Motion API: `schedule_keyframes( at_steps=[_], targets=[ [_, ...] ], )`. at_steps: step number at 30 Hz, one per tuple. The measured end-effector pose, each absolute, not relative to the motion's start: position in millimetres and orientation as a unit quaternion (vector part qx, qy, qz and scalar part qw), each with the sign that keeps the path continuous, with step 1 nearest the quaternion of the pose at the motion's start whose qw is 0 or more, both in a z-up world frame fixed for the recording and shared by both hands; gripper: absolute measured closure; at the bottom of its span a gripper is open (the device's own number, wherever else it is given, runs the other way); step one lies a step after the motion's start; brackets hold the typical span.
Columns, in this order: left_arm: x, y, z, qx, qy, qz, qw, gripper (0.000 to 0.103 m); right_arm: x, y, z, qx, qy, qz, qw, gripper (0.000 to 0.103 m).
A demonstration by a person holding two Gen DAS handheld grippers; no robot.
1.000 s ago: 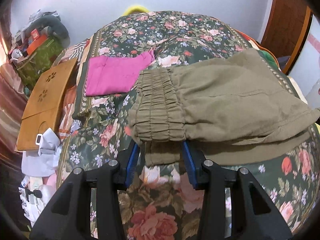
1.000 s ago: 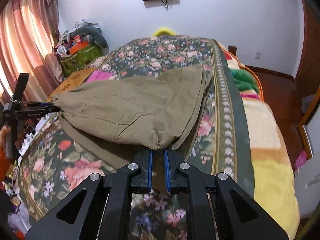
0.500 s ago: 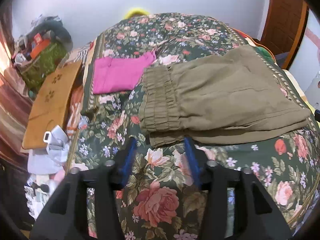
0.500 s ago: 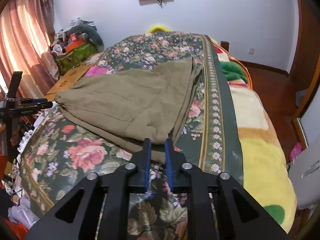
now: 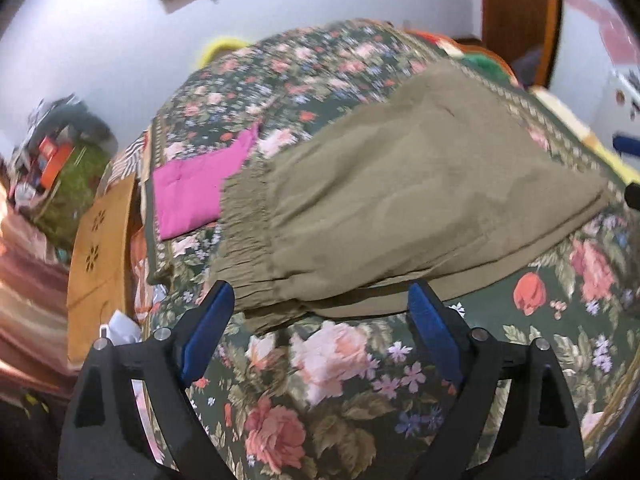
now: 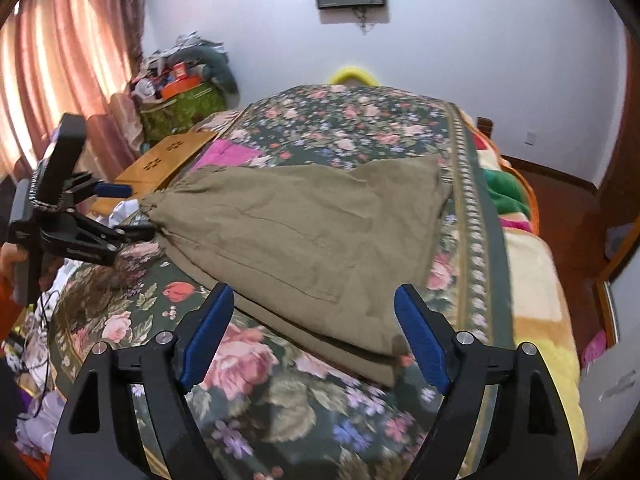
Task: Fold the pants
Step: 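Lower the folded pants onto the bed and open both tools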
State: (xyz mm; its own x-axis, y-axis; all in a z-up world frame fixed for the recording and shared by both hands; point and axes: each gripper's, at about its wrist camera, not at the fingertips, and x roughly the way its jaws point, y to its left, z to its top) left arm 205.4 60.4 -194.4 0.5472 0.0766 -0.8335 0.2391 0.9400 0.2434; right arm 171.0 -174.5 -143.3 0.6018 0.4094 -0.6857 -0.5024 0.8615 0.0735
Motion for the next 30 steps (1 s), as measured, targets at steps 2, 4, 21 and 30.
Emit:
schedule_keyframes(
  at_steps=[2, 4, 21, 30],
  targets=[
    [211, 52, -204, 0.19, 0.479, -0.05, 0.855, 0.014, 176, -166, -149, -0.07, 0.372, 0.262, 0.888, 0.023],
    [216, 44, -211, 0.209, 0.482, -0.054, 0.849, 0.014, 180, -159, -154, -0.075, 0.377, 0.27, 0.883, 0.023],
    [245, 45, -182, 0.116, 0.48, -0.125, 0.86, 0.014, 212, -92, -177, -0.11, 0.411, 0.338, 0.839, 0.059],
    [229, 33, -195, 0.116, 0.488, -0.154, 0.851, 0.049, 206, -97, -167, -0.1, 0.379, 0.351, 0.85, 0.092]
  ],
)
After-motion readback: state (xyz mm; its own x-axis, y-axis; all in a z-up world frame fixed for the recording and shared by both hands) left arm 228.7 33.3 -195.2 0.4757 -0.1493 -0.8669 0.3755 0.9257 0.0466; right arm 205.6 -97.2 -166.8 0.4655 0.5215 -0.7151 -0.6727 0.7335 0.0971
